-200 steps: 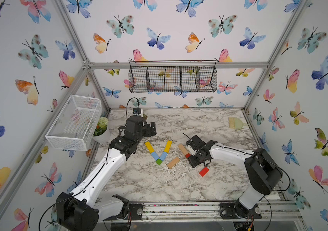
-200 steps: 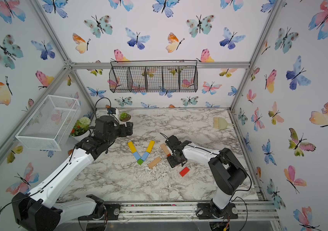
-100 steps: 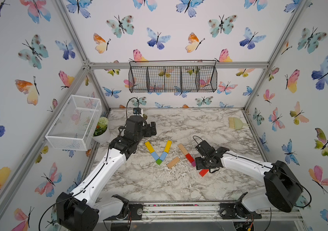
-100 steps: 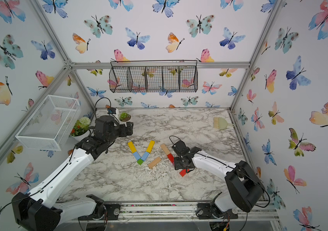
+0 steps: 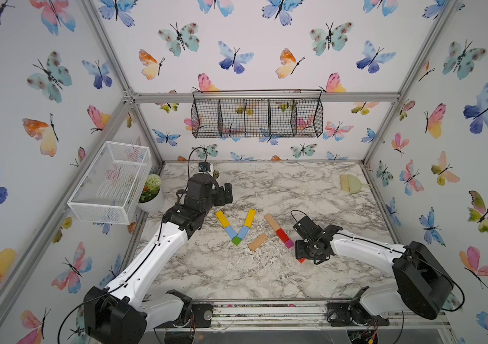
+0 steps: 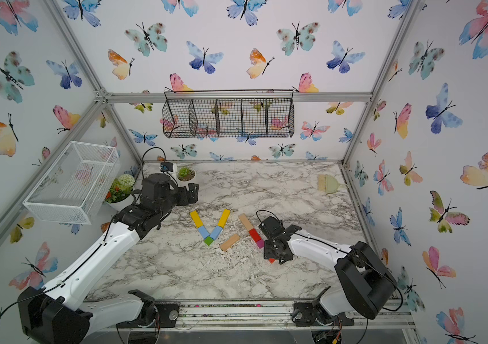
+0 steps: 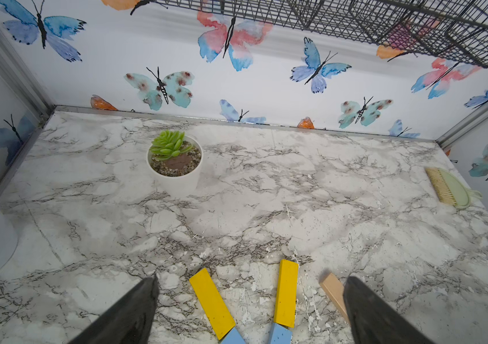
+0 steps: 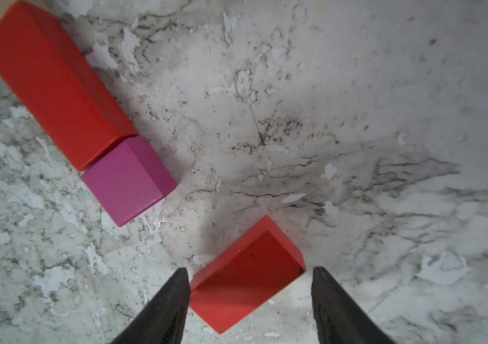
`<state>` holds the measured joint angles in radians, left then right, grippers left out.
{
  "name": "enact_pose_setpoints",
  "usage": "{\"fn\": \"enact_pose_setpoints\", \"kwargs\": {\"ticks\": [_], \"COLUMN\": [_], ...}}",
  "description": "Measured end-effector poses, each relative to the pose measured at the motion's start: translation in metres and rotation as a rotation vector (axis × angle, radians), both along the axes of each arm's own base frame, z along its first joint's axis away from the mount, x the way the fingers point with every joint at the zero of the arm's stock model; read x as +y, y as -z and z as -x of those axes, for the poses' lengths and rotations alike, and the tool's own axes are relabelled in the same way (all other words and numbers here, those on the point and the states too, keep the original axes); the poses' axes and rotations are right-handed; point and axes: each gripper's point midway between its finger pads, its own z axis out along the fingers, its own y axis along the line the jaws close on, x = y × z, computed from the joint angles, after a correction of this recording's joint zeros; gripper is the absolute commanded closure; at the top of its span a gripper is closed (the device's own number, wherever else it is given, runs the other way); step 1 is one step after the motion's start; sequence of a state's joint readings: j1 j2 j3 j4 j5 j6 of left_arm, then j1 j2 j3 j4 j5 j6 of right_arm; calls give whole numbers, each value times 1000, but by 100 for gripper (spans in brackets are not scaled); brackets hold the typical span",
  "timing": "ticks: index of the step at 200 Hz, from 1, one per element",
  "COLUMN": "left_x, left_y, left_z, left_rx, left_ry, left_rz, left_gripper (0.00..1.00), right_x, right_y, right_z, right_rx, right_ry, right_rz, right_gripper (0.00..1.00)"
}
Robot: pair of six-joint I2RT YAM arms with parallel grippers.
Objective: Assemble the letter v with building blocks
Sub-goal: Pick up the building block from the center of the board.
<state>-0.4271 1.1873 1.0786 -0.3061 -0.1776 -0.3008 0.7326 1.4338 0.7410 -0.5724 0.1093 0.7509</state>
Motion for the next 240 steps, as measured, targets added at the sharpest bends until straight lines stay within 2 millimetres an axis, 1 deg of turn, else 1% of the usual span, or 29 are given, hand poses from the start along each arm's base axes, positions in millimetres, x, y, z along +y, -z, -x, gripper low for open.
{"fn": "enact_pose_setpoints", "kwargs": {"ticks": [53,94,128,199,230,240], "left_x": [0,0,0,0,0,0], "left_y": [-2,-3,-3,-3,-3,-3], "left_z": [0,1,1,1,1,1], "left_rx": [-7,-8,-8,-8,-8,-8], "left_ry": [1,0,0,0,0,0], "left_rz": [3,4,4,4,4,4], "left_gripper": [3,3,3,3,3,3], "right_x": [1,2,1,4,5,6], "right_y": [2,7,10,12,12,12], "right_z": [-1,-2,0,-4,-6,-6], "right_rx": [-3,1,9,-1,-7,-10], "right_ry": [11,15,15,15,15,16], "right_rz": [-7,-6,1,-7,-12,-15], "right_gripper": [35,42,45,59,71,74]}}
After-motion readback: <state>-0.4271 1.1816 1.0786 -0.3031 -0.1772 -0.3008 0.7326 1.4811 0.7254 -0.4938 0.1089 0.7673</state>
